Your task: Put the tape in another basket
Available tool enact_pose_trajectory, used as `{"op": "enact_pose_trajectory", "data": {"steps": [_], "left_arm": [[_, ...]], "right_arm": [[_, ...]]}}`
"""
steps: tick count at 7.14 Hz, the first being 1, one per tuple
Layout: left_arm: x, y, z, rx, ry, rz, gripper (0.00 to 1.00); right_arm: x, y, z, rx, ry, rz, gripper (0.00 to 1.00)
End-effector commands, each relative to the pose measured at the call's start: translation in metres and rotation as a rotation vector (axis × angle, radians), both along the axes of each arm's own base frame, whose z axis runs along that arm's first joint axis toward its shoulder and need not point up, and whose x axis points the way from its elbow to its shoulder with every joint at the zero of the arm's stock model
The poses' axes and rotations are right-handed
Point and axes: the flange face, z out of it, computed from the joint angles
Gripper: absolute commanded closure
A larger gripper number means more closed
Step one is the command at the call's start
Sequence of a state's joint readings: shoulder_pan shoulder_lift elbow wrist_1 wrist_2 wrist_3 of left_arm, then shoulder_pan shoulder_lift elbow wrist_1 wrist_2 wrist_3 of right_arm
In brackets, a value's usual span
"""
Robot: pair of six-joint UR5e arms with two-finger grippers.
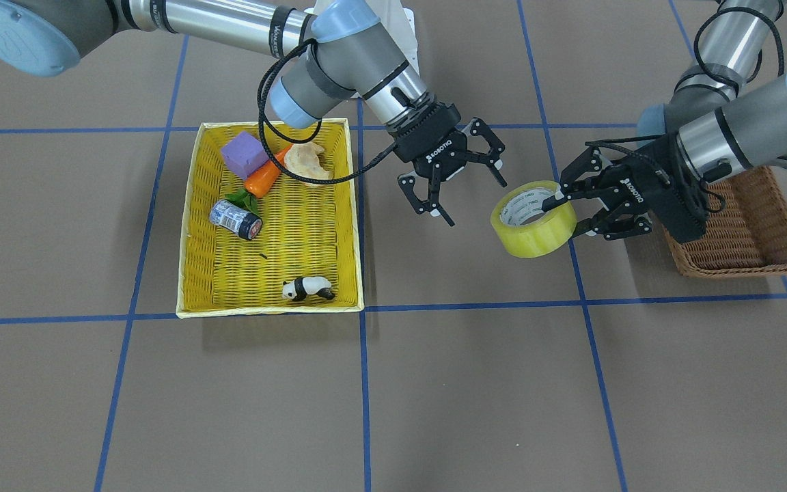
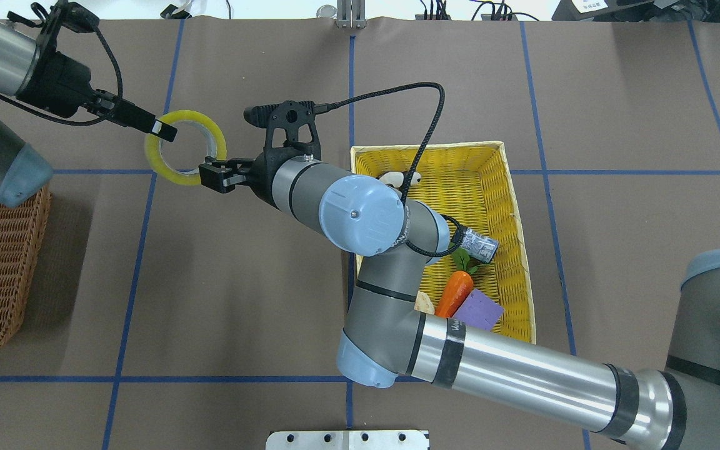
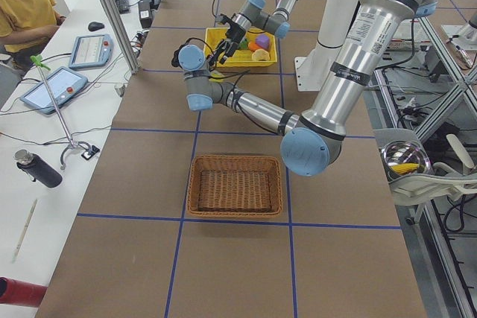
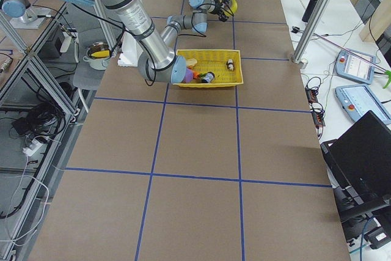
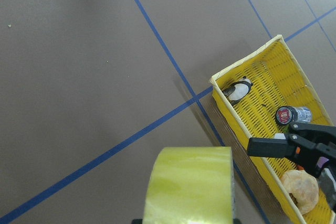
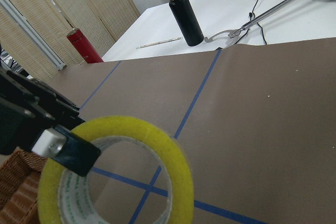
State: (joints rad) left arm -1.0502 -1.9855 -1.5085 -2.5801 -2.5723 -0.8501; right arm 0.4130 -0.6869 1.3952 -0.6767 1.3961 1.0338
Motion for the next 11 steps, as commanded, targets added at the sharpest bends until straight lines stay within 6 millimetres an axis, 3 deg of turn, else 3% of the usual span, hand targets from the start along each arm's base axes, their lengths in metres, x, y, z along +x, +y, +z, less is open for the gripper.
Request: {"op": "enact_pose_trajectory", "data": {"steps": [1, 3, 4, 6, 7, 9, 11], "left_arm": [[-0.005, -0.002, 0.003, -0.01, -0.003, -0.012, 1.0], [-0.025, -0.007, 0.015, -0.03, -0.012, -0.042, 1.0], [-0.035, -0.008, 0.023, -0.038, -0.017, -0.056, 1.0], [-0.067, 0.0, 0.06, -0.061, -0.03, -0.097, 1.0], [-0.083, 0.008, 0.083, -0.076, -0.034, -0.11, 1.0], [-0.124, 0.036, 0.137, -0.124, -0.039, -0.111, 1.0], [-0.173, 0.056, 0.177, -0.2, -0.044, -0.142, 1.0]], "right_arm": [[0.022, 0.003, 0.015, 0.001, -0.006, 0.001, 0.0], [0.045, -0.051, 0.044, -0.08, 0.153, 0.081, 0.0], [0.069, -0.085, 0.075, -0.13, 0.228, 0.1, 0.0], [0.153, -0.159, 0.121, -0.267, 0.317, -0.016, 0.0], [0.187, -0.187, 0.132, -0.292, 0.383, -0.021, 0.0], [0.254, -0.226, 0.16, -0.301, 0.538, -0.095, 0.0], [0.333, -0.248, 0.222, -0.266, 0.63, -0.181, 0.0]]}}
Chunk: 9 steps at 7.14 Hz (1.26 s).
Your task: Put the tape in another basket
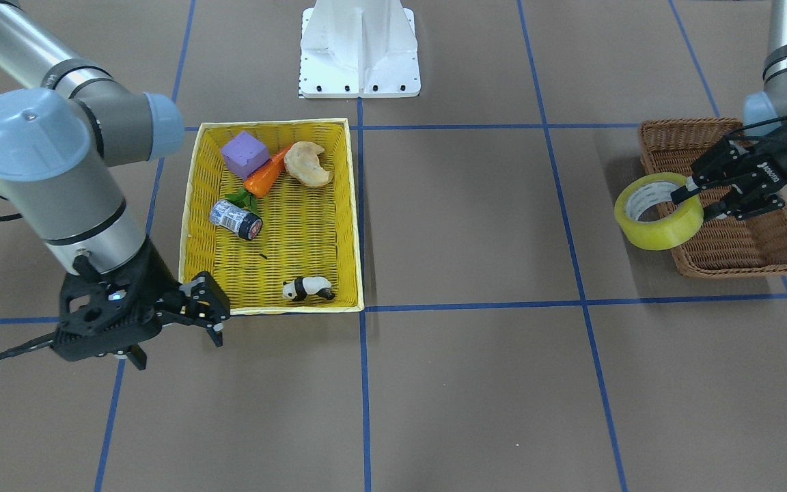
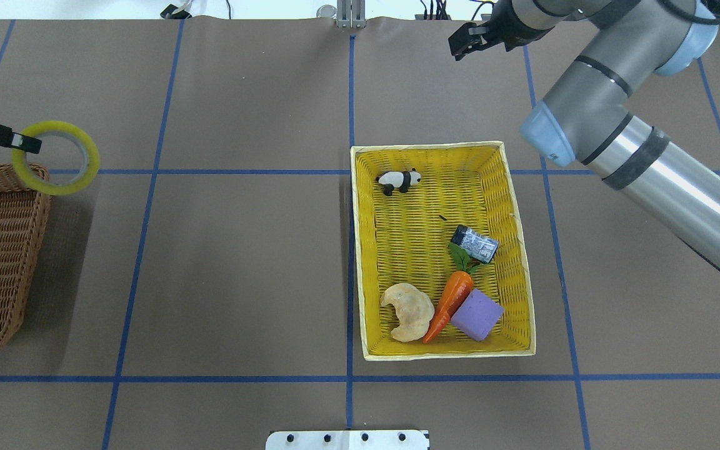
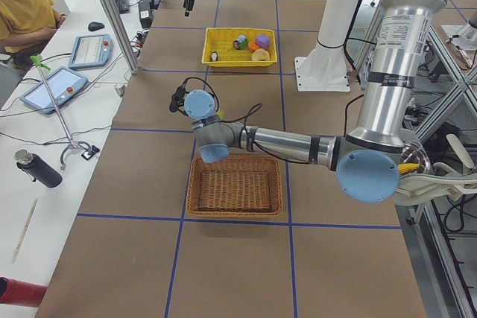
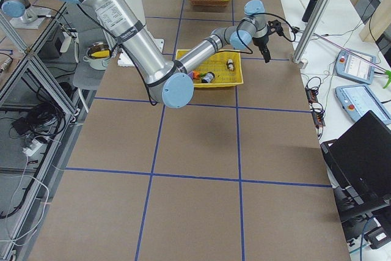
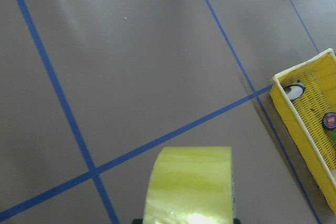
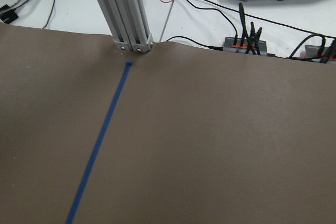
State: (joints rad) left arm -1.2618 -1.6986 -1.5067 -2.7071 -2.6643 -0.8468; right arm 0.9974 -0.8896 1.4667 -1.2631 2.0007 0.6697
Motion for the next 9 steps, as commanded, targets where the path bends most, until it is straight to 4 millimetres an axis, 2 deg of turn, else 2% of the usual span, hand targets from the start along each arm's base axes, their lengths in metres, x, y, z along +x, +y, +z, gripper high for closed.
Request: {"op": "enact_pose_trajectory", "data": {"steps": [1, 2, 3, 4, 5, 6, 8, 9], "left_arm": [[-0.045, 0.028, 0.05, -0.099, -0.013, -0.046, 1.0], [-0.058, 0.048, 0.077, -0.156, -0.024, -0.063, 1.0], [-0.063, 0.062, 0.094, -0.184, -0.035, -0.066, 1.0], [-0.065, 0.071, 0.11, -0.208, -0.042, -0.068, 1.0], [-0.065, 0.079, 0.144, -0.22, -0.045, -0.065, 1.0], [-0.064, 0.081, 0.17, -0.205, -0.041, -0.062, 0.95], [-0.065, 0.082, 0.175, -0.211, -0.038, -0.064, 0.88], [-0.064, 0.082, 0.174, -0.21, -0.037, -0.064, 0.87]], "right_arm": [[0.089, -0.017, 0.068, 0.007, 0.054, -0.09, 0.0], [0.122, -0.015, 0.105, -0.01, 0.073, -0.1, 0.0], [0.152, -0.011, 0.14, 0.008, 0.104, -0.138, 0.0], [0.191, -0.005, 0.173, 0.02, 0.115, -0.172, 0.0], [0.227, 0.004, 0.204, 0.029, 0.128, -0.192, 0.0], [0.256, 0.012, 0.233, 0.019, 0.15, -0.193, 0.0], [0.316, 0.022, 0.261, -0.078, 0.188, -0.226, 0.0], [0.339, 0.034, 0.28, -0.133, 0.203, -0.257, 0.0]]}}
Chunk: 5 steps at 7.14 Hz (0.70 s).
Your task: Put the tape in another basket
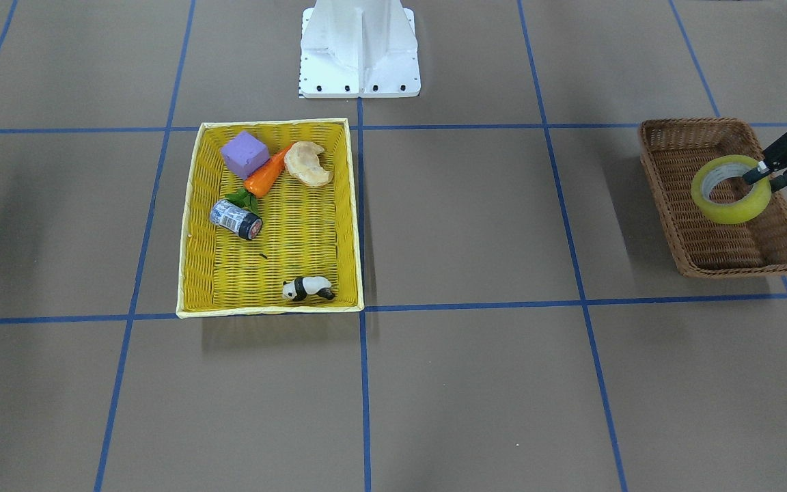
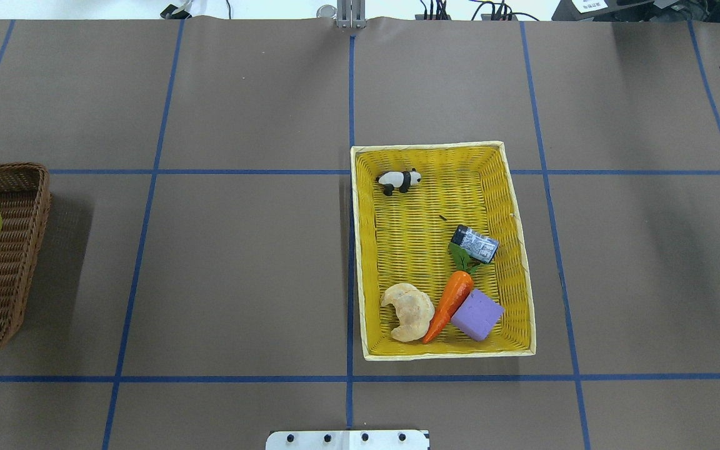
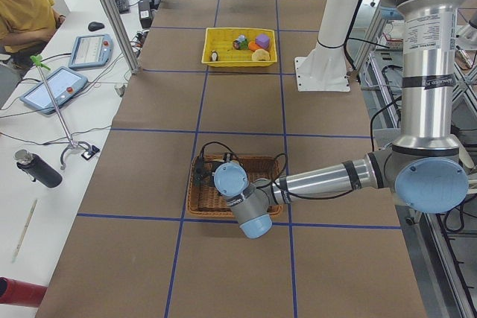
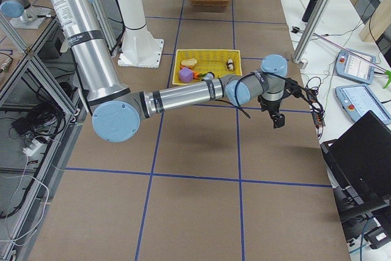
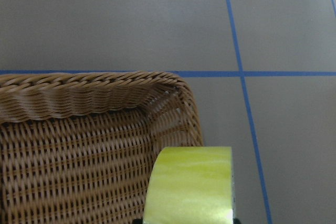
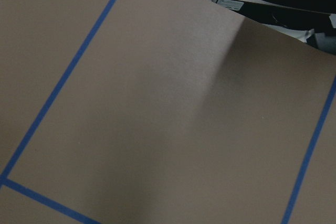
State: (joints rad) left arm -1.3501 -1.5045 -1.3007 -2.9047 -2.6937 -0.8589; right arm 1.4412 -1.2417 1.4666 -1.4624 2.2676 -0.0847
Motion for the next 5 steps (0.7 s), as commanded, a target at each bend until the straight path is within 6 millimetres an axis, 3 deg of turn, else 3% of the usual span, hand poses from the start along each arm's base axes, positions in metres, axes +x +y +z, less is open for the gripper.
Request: {"op": "enact_pose_trajectory", "data": {"steps": [1, 3, 4, 5], "left_arm": [[0.0, 0.0, 0.003, -0.004, 0.0, -0.001, 0.86], [0.001, 0.0, 0.004, -0.001, -0.004, -0.003, 0.74], [0.001, -0.001, 0.003, 0.005, -0.004, -0.004, 0.5], [0.0, -0.001, 0.003, 0.011, -0.004, -0.005, 0.04]], "right_arm": [[0.049, 0.037, 0.06, -0.128, 0.029, -0.032, 0.0], [0.078, 0.082, 0.117, -0.213, 0.033, 0.0, 0.0], [0.093, 0.101, 0.137, -0.203, 0.04, -0.016, 0.0], [0.106, 0.11, 0.145, -0.204, 0.036, -0.007, 0.0]]}}
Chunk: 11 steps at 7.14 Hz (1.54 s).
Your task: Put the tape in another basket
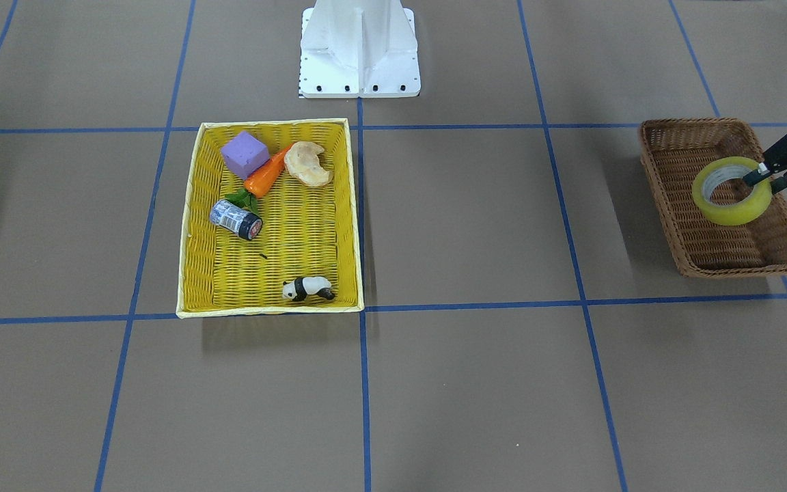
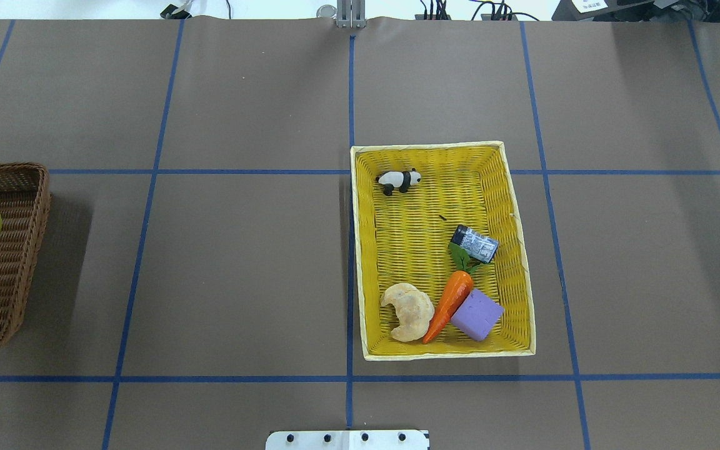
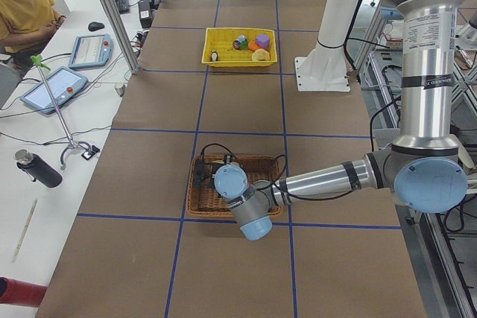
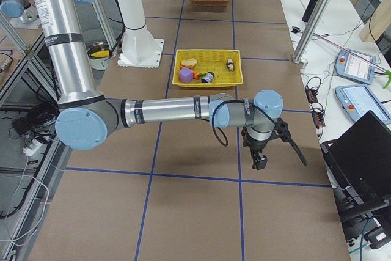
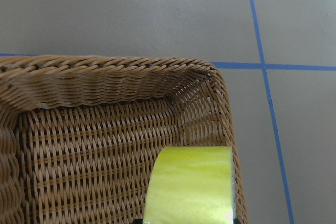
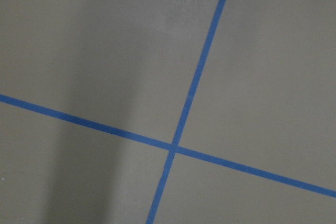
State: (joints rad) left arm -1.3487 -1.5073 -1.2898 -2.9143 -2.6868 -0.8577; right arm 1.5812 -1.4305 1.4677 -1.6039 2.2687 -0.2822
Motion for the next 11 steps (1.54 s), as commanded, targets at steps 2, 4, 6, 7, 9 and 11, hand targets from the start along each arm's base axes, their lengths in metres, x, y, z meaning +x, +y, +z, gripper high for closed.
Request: {"op": "enact_pose_trajectory", "data": {"steps": [2, 4, 6, 7, 9, 11], "left_arm": [[-0.001, 0.006, 0.01, 0.031, 0.001, 0.001, 0.01], [-0.006, 0.006, 0.009, 0.042, 0.002, -0.011, 0.02], [-0.044, -0.003, 0.002, 0.063, 0.0, -0.106, 0.02], [-0.07, -0.017, -0.012, 0.102, -0.012, -0.19, 0.02], [-0.085, -0.034, -0.024, 0.232, -0.131, -0.363, 0.02], [-0.092, -0.04, -0.013, 0.378, -0.281, -0.395, 0.01]], "right_arm": [[0.018, 0.018, 0.017, 0.0, 0.006, 0.003, 0.0], [0.018, 0.018, 0.017, 0.001, 0.006, 0.003, 0.0], [0.018, 0.018, 0.016, 0.004, 0.006, 0.003, 0.0], [0.019, 0.019, 0.017, 0.003, 0.007, 0.003, 0.0], [0.019, 0.019, 0.017, 0.003, 0.007, 0.003, 0.0], [0.019, 0.02, 0.019, -0.003, 0.007, 0.004, 0.0]]}}
